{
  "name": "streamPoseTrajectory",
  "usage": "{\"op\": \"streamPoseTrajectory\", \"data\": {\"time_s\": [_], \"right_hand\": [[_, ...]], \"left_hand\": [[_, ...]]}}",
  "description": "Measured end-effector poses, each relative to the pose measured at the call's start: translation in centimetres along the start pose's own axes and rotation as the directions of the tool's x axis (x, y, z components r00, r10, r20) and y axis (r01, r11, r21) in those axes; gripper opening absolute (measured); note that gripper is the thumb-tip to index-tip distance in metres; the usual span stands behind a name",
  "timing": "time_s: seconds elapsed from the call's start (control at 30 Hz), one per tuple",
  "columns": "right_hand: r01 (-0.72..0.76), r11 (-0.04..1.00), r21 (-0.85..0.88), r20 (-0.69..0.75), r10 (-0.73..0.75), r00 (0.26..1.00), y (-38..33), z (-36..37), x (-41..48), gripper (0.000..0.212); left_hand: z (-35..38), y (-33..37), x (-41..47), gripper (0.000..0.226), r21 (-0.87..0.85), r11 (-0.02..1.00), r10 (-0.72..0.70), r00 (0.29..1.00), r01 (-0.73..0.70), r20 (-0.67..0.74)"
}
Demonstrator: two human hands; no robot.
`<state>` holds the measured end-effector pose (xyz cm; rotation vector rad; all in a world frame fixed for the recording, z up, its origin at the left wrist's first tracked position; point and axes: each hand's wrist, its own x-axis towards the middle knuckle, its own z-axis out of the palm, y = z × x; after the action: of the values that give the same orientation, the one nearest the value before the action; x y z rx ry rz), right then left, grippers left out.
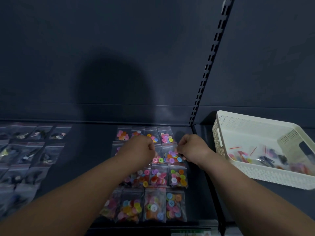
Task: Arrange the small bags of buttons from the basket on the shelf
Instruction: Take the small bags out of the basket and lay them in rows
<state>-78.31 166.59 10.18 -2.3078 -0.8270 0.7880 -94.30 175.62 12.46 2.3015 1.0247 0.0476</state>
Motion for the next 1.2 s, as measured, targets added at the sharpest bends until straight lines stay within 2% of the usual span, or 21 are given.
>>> {"op": "streamPoseTrajectory", "data": {"time_s": [0.07,0.13,0.2,0.27,0.3,0.33,0.4,0.47,0.57,0.63,0.67,0.77,0.83,0.93,1.2], "right_hand": [[0.032,0.994,-0.105,-0.036,-0.036,0.999,-0.2,-0.4,-0.3,0.011],[0.069,0.983,-0.172,-0.084,-0.084,0.993,-0.6,-0.7,-0.7,0.012],[0.110,0.990,-0.092,-0.100,-0.120,0.988,-1.4,-1.0,-1.1,0.013],[0.136,0.977,0.161,-0.014,-0.135,0.991,-2.9,-1.0,-2.0,0.010],[0.143,0.954,0.263,0.051,-0.161,0.986,-3.9,-1.0,-2.6,0.007],[0.164,0.940,0.300,0.111,-0.205,0.972,-4.9,-1.0,-3.1,0.006],[0.245,0.926,0.288,0.218,-0.313,0.924,-6.8,-0.7,-4.3,0.020],[0.335,0.903,0.269,0.277,-0.406,0.871,-8.3,0.0,-5.2,0.027],[0.423,0.887,0.183,0.263,-0.459,0.849,-9.7,1.1,-5.8,0.014],[0.409,0.881,0.239,0.220,-0.459,0.861,-10.1,1.4,-5.7,0.004],[0.388,0.875,0.289,0.194,-0.450,0.871,-10.3,1.4,-5.6,0.010],[0.329,0.870,0.369,0.136,-0.400,0.906,-10.9,1.4,-5.5,0.021],[0.298,0.861,0.411,0.115,-0.374,0.920,-11.2,1.4,-5.4,0.022],[0.266,0.846,0.462,0.100,-0.348,0.932,-11.7,1.5,-5.3,0.021],[0.245,0.833,0.495,0.060,-0.315,0.947,-12.3,2.1,-4.9,0.019]], "left_hand": [[-0.6,0.0,0.0,0.009,-0.111,0.993,-0.031,0.999,0.028,-0.019],[-1.6,0.3,-0.4,0.008,-0.333,0.935,-0.144,0.989,0.125,-0.031],[-2.7,0.6,-0.6,0.015,-0.615,0.749,-0.279,0.959,0.247,0.045],[-3.9,0.9,-1.2,0.021,-0.827,0.459,-0.311,0.931,0.326,0.194],[-4.5,1.0,-1.3,0.023,-0.872,0.347,-0.301,0.921,0.346,0.246],[-5.0,0.9,-1.5,0.028,-0.888,0.283,-0.294,0.914,0.362,0.279],[-5.5,0.6,-1.5,0.051,-0.895,0.236,-0.279,0.908,0.379,0.312],[-5.7,0.4,-1.5,0.068,-0.904,0.232,-0.237,0.922,0.360,0.306],[-5.8,0.1,-1.8,0.073,-0.910,0.262,-0.191,0.941,0.322,0.278],[-6.3,-0.5,-2.2,0.067,-0.912,0.261,-0.158,0.946,0.316,0.283],[-6.7,-0.8,-2.5,0.062,-0.912,0.272,-0.113,0.951,0.309,0.288],[-7.3,-1.7,-3.2,0.035,-0.863,0.451,0.020,0.964,0.229,0.266],[-7.5,-2.3,-3.5,0.011,-0.831,0.514,-0.033,0.973,0.212,0.228],[-7.9,-2.8,-3.8,0.013,-0.788,0.576,-0.093,0.975,0.219,0.203],[-8.7,-3.6,-3.5,0.017,-0.696,0.695,-0.094,0.983,0.180,0.161]]}}
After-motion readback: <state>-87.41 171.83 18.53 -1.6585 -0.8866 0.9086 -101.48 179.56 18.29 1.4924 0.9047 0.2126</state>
